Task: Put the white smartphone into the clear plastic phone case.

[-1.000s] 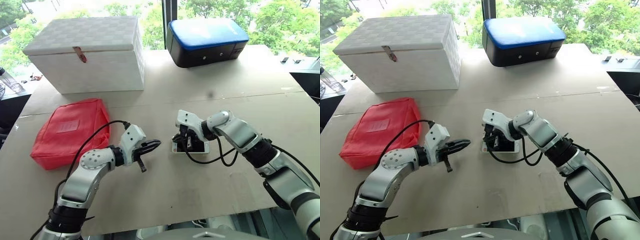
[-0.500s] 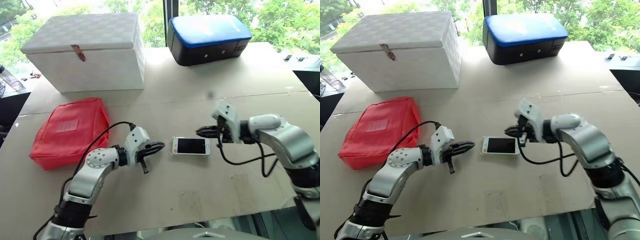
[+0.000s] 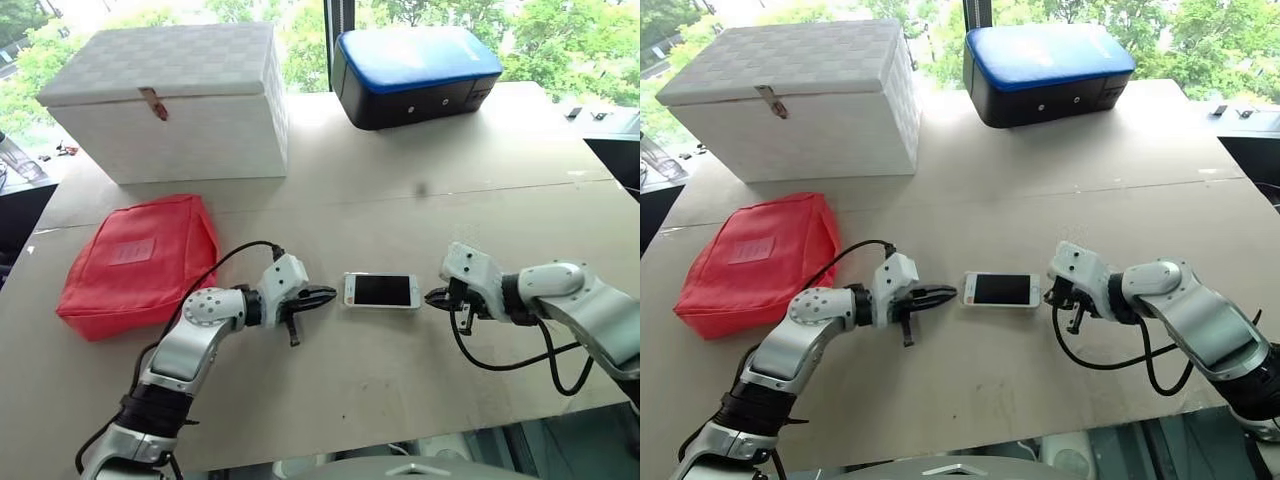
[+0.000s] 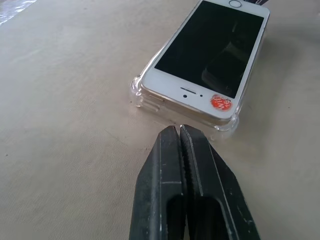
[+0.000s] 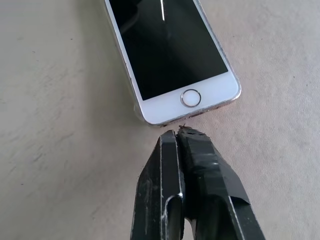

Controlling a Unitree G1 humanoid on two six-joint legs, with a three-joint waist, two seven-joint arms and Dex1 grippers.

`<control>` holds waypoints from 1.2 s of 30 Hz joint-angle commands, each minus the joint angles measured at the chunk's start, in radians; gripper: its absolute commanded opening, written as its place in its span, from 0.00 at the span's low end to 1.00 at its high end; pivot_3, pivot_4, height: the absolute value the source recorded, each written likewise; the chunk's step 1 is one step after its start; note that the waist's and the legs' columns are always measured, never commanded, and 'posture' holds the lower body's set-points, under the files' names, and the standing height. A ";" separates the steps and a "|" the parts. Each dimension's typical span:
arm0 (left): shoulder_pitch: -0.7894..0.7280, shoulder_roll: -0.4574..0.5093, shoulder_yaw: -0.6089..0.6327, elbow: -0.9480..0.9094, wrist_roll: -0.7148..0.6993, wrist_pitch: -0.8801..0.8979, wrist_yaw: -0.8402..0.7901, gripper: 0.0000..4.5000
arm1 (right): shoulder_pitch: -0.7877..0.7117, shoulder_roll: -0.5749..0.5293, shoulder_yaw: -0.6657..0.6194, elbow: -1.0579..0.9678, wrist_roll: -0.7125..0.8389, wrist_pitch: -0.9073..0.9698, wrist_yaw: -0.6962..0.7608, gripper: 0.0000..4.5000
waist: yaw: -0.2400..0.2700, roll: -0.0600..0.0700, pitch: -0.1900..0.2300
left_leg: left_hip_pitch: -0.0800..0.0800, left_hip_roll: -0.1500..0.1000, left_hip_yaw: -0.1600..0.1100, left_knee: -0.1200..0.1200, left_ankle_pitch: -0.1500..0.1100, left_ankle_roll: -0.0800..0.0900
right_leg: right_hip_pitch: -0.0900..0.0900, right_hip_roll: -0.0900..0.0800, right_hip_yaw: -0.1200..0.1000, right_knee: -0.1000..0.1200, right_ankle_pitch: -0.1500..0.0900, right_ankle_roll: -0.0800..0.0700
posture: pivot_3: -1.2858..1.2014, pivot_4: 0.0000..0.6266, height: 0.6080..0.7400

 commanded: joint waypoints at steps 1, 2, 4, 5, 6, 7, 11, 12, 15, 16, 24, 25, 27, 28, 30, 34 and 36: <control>-0.019 0.000 -0.002 -0.027 -0.004 0.017 -0.006 0.02 | -0.030 0.001 0.024 -0.004 -0.020 -0.005 -0.009 0.00 | 0.000 0.000 0.000 | 0.000 0.000 0.000 0.000 0.002 -0.003 | 0.000 0.000 0.000 0.000 0.000 0.000 | 0.52 0.24 1.00; -0.022 0.000 -0.001 -0.033 -0.006 0.023 -0.005 0.02 | -0.036 0.010 0.024 -0.005 -0.017 -0.003 -0.010 0.00 | 0.000 0.000 0.000 | 0.000 0.000 0.000 0.000 0.002 -0.003 | 0.000 0.000 0.000 0.000 0.000 0.000 | 0.52 0.24 1.00; -0.024 0.000 -0.001 -0.044 -0.008 0.035 -0.003 0.02 | -0.046 0.025 0.025 -0.007 -0.010 0.002 -0.012 0.00 | 0.000 0.000 0.000 | 0.000 0.000 0.000 0.000 0.002 -0.003 | 0.000 0.000 0.000 0.000 0.000 0.000 | 0.52 0.24 1.00; -0.026 -0.001 -0.002 -0.052 -0.010 0.043 0.000 0.02 | -0.053 0.030 0.031 -0.009 -0.010 0.001 -0.010 0.00 | -0.001 0.000 0.000 | 0.000 0.000 0.000 0.000 0.002 -0.003 | 0.000 0.000 0.000 0.000 0.000 0.000 | 0.52 0.24 1.00; -0.027 -0.002 -0.002 -0.061 -0.011 0.050 0.002 0.02 | -0.060 0.036 0.040 -0.010 -0.012 -0.001 -0.009 0.00 | -0.001 0.000 0.000 | 0.000 0.000 0.000 0.000 0.002 -0.003 | 0.000 0.000 0.000 0.000 0.000 0.000 | 0.52 0.24 1.00; -0.027 -0.003 -0.003 -0.069 -0.012 0.057 0.004 0.02 | -0.066 0.043 0.048 -0.010 -0.013 -0.002 -0.007 0.00 | -0.002 0.000 0.000 | 0.000 0.000 0.000 0.000 0.002 -0.003 | 0.000 0.000 0.000 0.000 0.000 0.000 | 0.52 0.24 1.00; -0.033 -0.009 -0.009 -0.095 -0.014 0.084 0.014 0.02 | -0.096 0.060 0.092 0.002 -0.033 -0.032 0.011 0.00 | -0.002 0.000 0.000 | 0.000 0.000 0.000 0.000 0.002 -0.003 | 0.000 0.000 0.000 0.000 0.000 0.000 | 0.52 0.24 1.00; -0.035 -0.010 -0.008 -0.100 -0.016 0.090 0.015 0.02 | -0.102 0.064 0.103 0.006 -0.038 -0.035 0.016 0.00 | -0.002 0.000 0.000 | 0.000 0.000 0.000 0.000 0.002 -0.003 | 0.000 0.000 0.000 0.000 0.000 0.000 | 0.52 0.24 1.00; -0.038 -0.010 -0.005 -0.112 -0.019 0.105 0.019 0.02 | -0.111 0.069 0.121 0.015 -0.048 -0.044 0.027 0.00 | -0.004 0.000 0.000 | 0.000 0.000 0.000 0.000 0.002 -0.003 | 0.000 0.000 0.000 0.000 0.000 0.000 | 0.52 0.24 1.00; -0.037 -0.011 -0.003 -0.116 -0.020 0.109 0.022 0.02 | -0.111 0.069 0.122 0.020 -0.053 -0.051 0.029 0.00 | -0.004 0.000 0.000 | 0.000 0.000 0.000 0.000 0.002 -0.003 | 0.000 0.001 0.000 0.000 0.000 0.000 | 0.52 0.24 1.00; -0.018 0.004 0.010 -0.124 -0.010 0.126 0.038 0.02 | -0.088 0.092 0.059 0.049 -0.054 -0.058 0.014 0.00 | -0.004 -0.001 0.000 | 0.000 0.000 0.000 0.000 0.002 -0.003 | 0.000 0.001 0.000 0.000 0.000 0.000 | 0.52 0.24 1.00; -0.013 0.010 0.019 -0.118 -0.005 0.124 0.045 0.02 | -0.077 0.081 0.033 0.051 -0.049 -0.055 0.015 0.00 | -0.004 0.000 0.000 | 0.000 0.000 0.000 0.000 0.002 -0.003 | 0.000 0.001 0.000 0.000 0.000 0.000 | 0.52 0.24 1.00; -0.003 0.018 0.046 -0.115 -0.010 0.120 0.057 0.02 | -0.041 0.050 -0.029 0.052 -0.040 -0.052 0.015 0.00 | -0.001 -0.001 0.000 | 0.000 0.000 0.000 0.000 0.002 -0.003 | 0.000 0.001 0.000 0.001 0.000 0.000 | 0.52 0.24 1.00; -0.001 0.016 0.067 -0.115 -0.022 0.122 0.067 0.02 | -0.019 0.032 -0.066 0.055 -0.032 -0.051 0.017 0.00 | 0.001 -0.001 0.000 | 0.000 0.000 0.000 0.000 0.002 -0.003 | 0.000 0.001 0.000 0.001 0.000 0.000 | 0.52 0.24 1.00; -0.005 0.003 0.109 -0.132 -0.070 0.126 0.073 0.02 | 0.022 0.016 -0.155 0.052 0.009 -0.048 0.024 0.00 | 0.008 -0.001 0.001 | -0.001 0.000 0.000 0.000 0.002 -0.003 | 0.000 0.000 0.000 0.000 0.000 0.000 | 0.52 0.24 1.00; -0.035 -0.020 0.133 -0.220 -0.213 0.238 0.045 0.02 | 0.039 0.062 -0.279 0.014 0.130 -0.010 0.027 0.00 | 0.013 -0.002 0.001 | 0.000 0.000 0.000 0.001 0.002 -0.003 | 0.000 0.000 0.000 0.000 0.000 0.000 | 0.52 0.24 1.00; -0.047 -0.014 0.107 -0.231 -0.213 0.260 0.037 0.02 | 0.030 0.081 -0.274 0.014 0.142 -0.002 0.011 0.00 | 0.014 -0.002 0.001 | 0.000 0.000 0.000 0.001 0.002 -0.003 | 0.000 0.001 0.000 0.001 0.000 0.000 | 0.52 0.24 1.00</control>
